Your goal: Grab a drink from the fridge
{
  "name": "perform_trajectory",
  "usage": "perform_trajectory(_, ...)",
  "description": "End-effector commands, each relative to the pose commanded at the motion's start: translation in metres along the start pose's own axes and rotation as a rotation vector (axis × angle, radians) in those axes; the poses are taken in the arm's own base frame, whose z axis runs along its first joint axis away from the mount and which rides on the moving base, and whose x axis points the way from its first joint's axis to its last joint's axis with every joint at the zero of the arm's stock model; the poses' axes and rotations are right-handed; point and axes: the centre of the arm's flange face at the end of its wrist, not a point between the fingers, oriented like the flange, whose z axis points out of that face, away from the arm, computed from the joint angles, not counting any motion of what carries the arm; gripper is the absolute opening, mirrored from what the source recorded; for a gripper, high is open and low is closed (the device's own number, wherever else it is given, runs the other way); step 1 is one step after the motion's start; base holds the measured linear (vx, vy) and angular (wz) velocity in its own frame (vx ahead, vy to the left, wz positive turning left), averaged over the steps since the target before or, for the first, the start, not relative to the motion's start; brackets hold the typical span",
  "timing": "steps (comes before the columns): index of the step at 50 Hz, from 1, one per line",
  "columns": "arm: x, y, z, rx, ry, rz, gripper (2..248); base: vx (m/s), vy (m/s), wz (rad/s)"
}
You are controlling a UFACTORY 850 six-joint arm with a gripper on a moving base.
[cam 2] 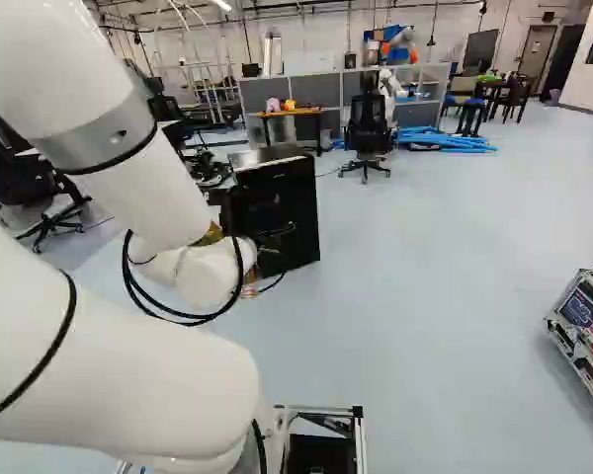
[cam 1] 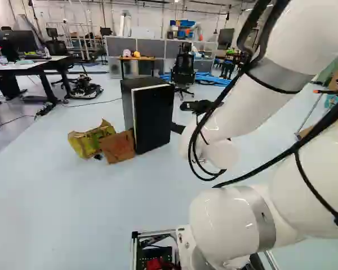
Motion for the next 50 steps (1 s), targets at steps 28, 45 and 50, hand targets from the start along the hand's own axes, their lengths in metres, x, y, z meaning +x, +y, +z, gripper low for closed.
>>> perform_trajectory(28,0.0,0.0,0.0,0.0,0.0,0.0,247,0.001,-0.001,-0.002)
perform_trajectory(45,0.0,0.0,0.0,0.0,0.0,0.0,247,0.037,-0.003,0.001)
perform_trajectory(50,0.0,0.0,0.0,0.0,0.0,0.0,247,0.072,-0.002,-0.001)
